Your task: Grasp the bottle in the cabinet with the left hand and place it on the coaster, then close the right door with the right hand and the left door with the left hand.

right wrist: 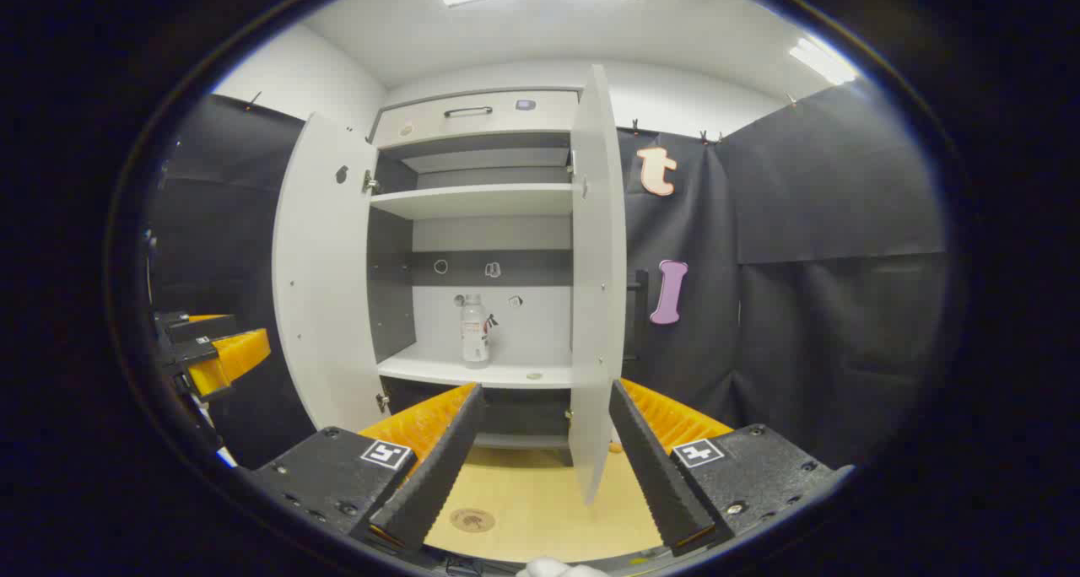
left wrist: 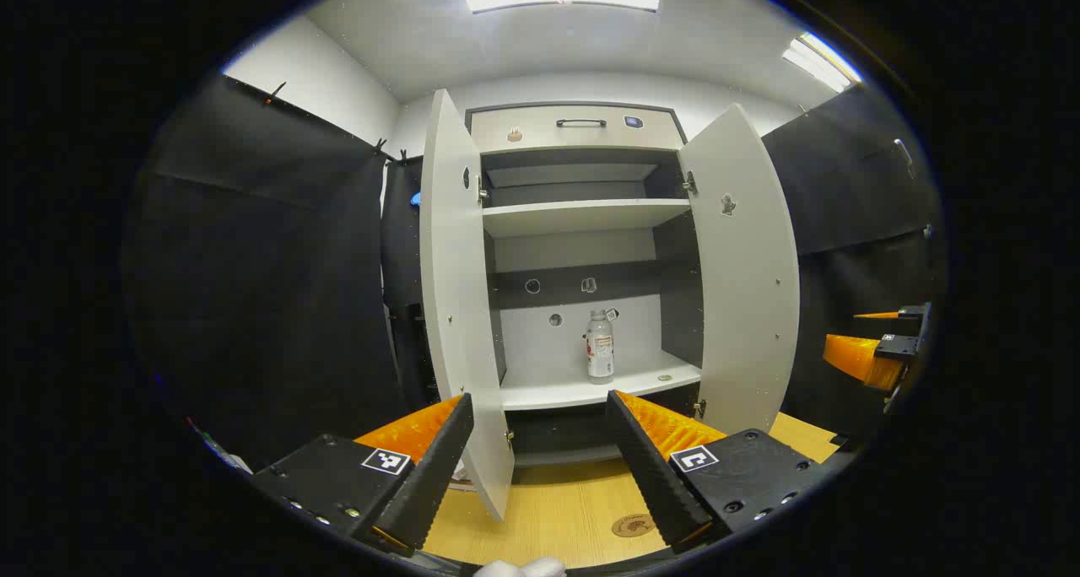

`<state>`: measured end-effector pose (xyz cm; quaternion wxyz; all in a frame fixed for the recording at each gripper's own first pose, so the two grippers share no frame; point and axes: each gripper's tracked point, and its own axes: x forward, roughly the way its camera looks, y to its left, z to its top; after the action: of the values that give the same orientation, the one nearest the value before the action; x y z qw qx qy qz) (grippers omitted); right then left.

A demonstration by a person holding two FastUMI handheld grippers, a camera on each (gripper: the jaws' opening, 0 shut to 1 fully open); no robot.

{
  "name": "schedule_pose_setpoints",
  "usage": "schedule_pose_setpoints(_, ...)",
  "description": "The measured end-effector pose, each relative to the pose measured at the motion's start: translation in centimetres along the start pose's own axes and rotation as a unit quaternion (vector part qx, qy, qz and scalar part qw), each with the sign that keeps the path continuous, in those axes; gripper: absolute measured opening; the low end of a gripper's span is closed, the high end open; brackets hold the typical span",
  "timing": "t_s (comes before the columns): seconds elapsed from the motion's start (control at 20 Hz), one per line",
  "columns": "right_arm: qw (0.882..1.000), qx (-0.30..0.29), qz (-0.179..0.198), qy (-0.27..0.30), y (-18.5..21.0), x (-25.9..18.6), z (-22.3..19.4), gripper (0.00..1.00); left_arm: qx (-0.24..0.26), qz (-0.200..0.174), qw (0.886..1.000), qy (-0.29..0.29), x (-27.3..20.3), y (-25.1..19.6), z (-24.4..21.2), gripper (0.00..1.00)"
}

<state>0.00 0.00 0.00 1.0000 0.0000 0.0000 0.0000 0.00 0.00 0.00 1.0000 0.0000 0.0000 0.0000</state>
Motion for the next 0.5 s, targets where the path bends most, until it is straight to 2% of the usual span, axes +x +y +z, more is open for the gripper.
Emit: schedule_pose_setpoints(0.5, 1.0, -0.001, 0.003, 0.002, -0.54, 0.61, -0.05, 0.98, 0.005, 0.005, 1.0, 0.005, 0.56, -0.36, -0.33, 0.96)
